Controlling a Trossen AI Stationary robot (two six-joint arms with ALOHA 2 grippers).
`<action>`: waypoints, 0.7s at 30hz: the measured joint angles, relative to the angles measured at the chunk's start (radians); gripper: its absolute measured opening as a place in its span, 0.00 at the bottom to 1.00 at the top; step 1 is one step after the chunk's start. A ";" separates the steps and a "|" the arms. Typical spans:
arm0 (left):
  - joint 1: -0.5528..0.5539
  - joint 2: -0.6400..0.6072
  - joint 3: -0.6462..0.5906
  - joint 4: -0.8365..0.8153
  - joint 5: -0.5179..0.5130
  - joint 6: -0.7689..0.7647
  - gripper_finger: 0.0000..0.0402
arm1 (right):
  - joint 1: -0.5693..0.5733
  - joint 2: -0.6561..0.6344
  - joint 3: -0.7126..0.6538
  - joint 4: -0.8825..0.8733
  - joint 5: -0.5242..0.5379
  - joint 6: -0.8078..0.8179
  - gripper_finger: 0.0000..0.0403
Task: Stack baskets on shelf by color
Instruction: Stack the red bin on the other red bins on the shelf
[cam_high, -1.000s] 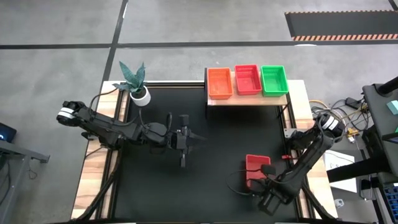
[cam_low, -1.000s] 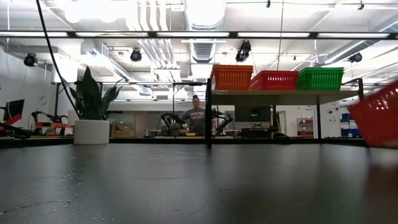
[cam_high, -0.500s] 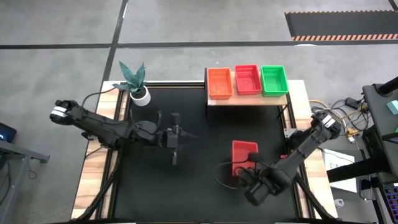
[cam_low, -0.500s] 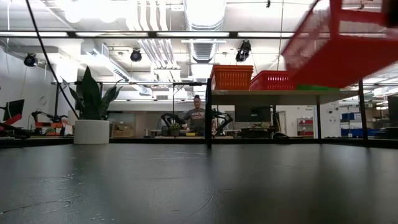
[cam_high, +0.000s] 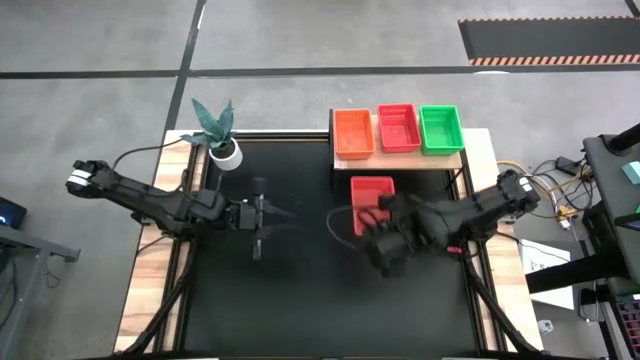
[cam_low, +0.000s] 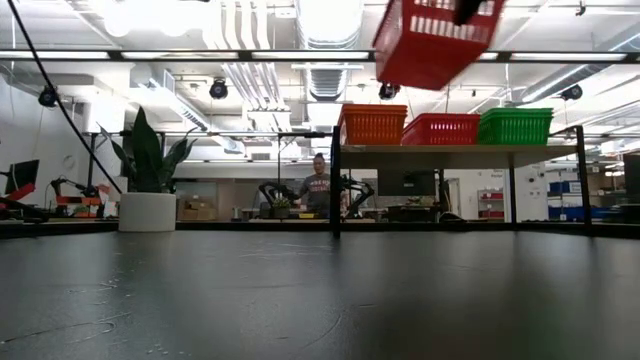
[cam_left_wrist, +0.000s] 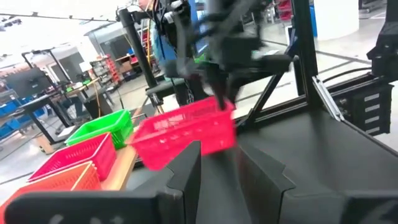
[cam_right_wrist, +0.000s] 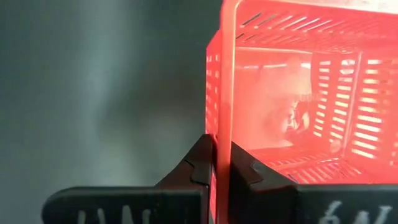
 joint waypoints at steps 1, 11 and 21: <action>0.000 -0.009 -0.005 0.000 0.000 0.000 0.21 | -0.024 0.000 0.025 -0.015 0.000 -0.031 0.02; 0.000 -0.022 -0.014 0.000 -0.001 0.003 0.21 | -0.292 -0.001 0.250 -0.155 -0.004 -0.433 0.02; 0.000 -0.022 -0.014 0.001 -0.001 0.005 0.21 | -0.737 -0.054 0.293 -0.147 -0.208 -0.818 0.02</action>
